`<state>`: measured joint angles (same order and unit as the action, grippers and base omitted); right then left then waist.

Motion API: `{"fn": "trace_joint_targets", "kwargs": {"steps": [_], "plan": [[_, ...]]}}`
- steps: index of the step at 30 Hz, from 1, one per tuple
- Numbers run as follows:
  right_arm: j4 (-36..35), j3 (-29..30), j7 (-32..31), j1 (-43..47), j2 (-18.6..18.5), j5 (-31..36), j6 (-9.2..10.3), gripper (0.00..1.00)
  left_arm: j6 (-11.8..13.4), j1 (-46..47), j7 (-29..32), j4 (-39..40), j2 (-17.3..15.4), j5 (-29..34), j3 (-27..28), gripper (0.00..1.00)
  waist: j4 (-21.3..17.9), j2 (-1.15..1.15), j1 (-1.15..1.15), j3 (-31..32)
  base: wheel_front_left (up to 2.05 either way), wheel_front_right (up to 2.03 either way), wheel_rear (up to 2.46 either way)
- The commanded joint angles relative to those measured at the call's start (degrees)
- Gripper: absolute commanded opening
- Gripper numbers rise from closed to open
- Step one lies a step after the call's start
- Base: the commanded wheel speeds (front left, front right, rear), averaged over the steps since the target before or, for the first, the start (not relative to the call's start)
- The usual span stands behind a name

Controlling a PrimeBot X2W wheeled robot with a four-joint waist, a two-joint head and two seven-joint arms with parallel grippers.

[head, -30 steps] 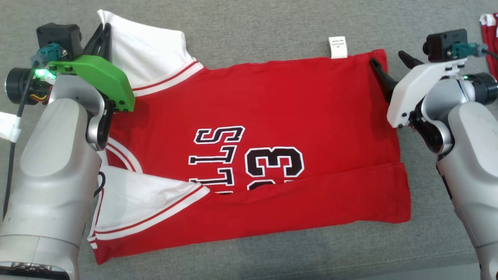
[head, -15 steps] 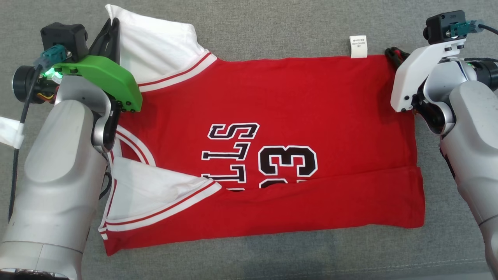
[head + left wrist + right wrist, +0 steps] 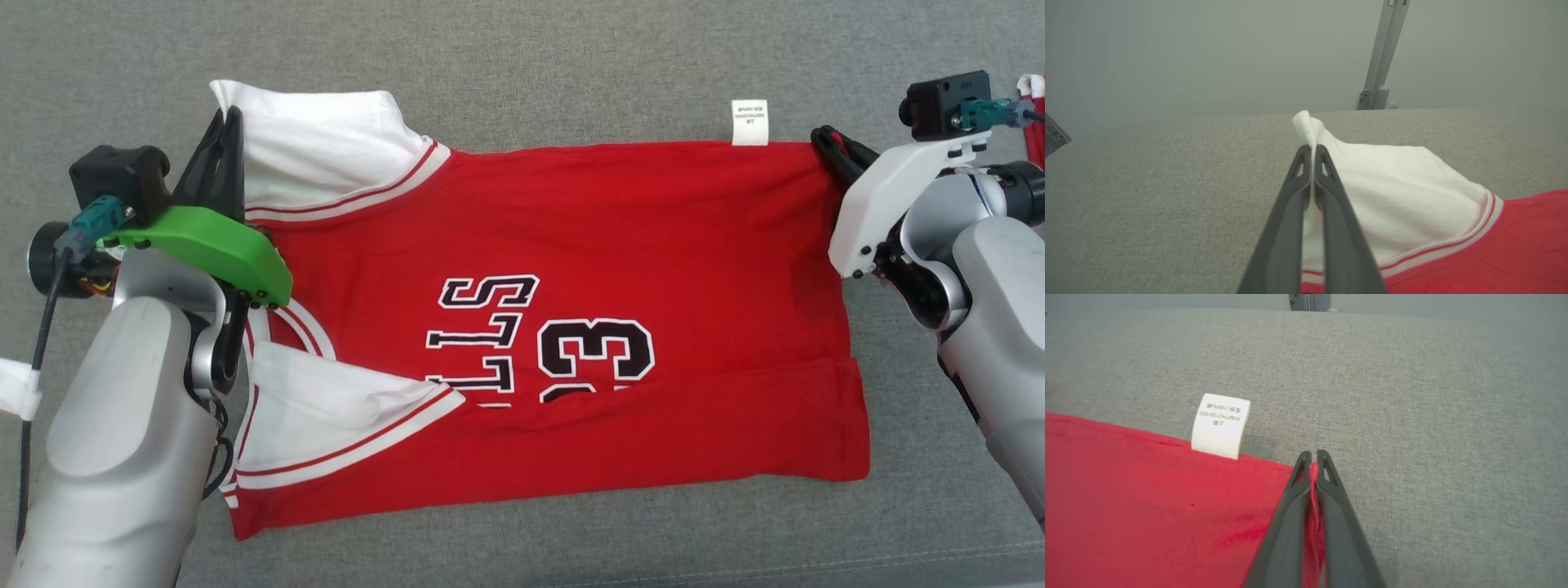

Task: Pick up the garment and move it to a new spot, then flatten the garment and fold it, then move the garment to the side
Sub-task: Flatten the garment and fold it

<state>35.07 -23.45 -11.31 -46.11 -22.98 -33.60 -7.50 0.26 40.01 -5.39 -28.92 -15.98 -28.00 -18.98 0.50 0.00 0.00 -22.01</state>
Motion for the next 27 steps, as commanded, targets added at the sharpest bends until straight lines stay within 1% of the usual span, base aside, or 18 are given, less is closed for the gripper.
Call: {"fn": "trace_joint_targets", "kwargs": {"steps": [1, 8, 13, 16, 20, 27], "plan": [[-0.7, -0.2, 0.6, 1.2, -0.5, -0.3, 0.03, 0.00, 0.4, -1.3, -0.4, 0.6, -0.5, -0.1, 0.2, 0.00, -0.1, 0.00, 0.00, 1.3, 0.00, 0.00, 0.00], [-9.5, -0.3, 3.8, 10.5, -2.3, -2.4, 0.03, 0.00, 2.5, -10.5, -0.7, 9.4, -1.7, -1.7, 1.1, 0.00, 0.2, 0.00, 0.00, 5.6, 0.00, 0.00, 0.00], [-15.7, 1.8, 5.4, 20.2, -1.8, -2.7, 0.03, 0.00, 5.0, -20.6, -0.9, 16.0, -2.0, -3.2, 2.0, 0.00, 0.3, 0.00, 0.00, 8.4, 0.00, 0.00, 0.00], [-18.3, 3.7, 5.9, 25.6, -0.5, -2.5, 0.02, 0.00, 6.2, -26.2, -0.6, 18.9, -1.3, -4.7, 2.1, 0.00, 0.4, 0.00, 0.00, 9.6, 0.00, 0.00, 0.00], [-19.4, 6.2, 6.3, 30.4, 1.3, -1.9, 0.02, 0.00, 7.4, -30.9, -1.1, 20.5, 0.0, -6.2, 2.2, 0.00, 0.4, 0.00, 0.00, 10.6, 0.00, 0.00, 0.00], [-19.2, 9.7, 7.5, 33.7, 4.0, 0.0, 0.02, 0.00, 7.9, -34.5, -2.6, 20.1, 1.9, -7.0, 1.5, 0.00, 0.5, 0.00, 0.00, 11.5, 0.00, 0.00, 0.00]]}}
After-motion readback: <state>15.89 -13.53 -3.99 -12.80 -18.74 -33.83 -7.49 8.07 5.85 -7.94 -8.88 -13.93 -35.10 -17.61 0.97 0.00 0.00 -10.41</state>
